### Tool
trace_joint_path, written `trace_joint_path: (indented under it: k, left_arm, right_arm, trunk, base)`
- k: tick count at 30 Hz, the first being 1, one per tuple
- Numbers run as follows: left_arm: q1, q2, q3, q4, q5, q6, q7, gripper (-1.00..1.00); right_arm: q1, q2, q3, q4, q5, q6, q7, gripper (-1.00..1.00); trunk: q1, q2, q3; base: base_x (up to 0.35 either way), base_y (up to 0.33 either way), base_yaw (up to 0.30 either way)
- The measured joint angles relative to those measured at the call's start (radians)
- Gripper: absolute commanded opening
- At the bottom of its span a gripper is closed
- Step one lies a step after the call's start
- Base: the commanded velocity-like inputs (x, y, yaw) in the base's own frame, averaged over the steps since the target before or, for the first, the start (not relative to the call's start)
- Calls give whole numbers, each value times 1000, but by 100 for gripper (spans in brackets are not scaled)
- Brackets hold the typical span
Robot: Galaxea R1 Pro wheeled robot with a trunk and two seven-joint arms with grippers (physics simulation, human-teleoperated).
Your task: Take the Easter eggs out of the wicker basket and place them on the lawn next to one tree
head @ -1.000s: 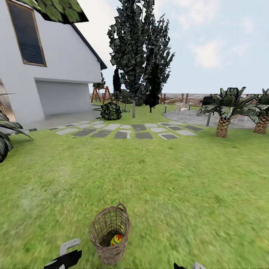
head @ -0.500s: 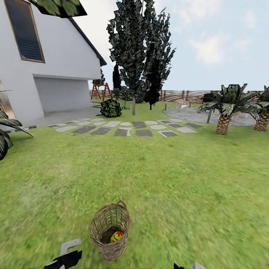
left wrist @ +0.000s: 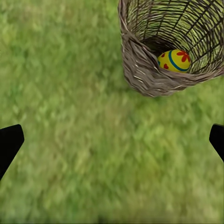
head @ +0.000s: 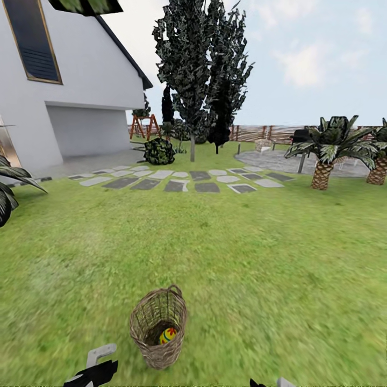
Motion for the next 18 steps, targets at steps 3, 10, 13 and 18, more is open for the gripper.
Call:
trace_joint_path:
  k: [3,10,13,18]
  left_arm:
    - [0,0,0,0,0,0,0,100]
    - [0,0,0,0,0,0,0,100]
    - [0,0,1,0,0,1,-1,100]
    - [0,0,0,0,0,3,-5,100]
  right_arm:
    - [0,0,0,0,0,0,0,100]
    - [0,0,0,0,0,0,0,100]
    - [0,0,0,0,0,0,0,100]
    - [0,0,1,0,0,0,0,100]
  trunk:
    - [0,0,-5]
    - [0,0,-16]
    - [0,0,-21]
    - [0,0,-30]
  base:
    - [0,0,0]
    - [0,0,0]
    - [0,0,0]
    - [0,0,0]
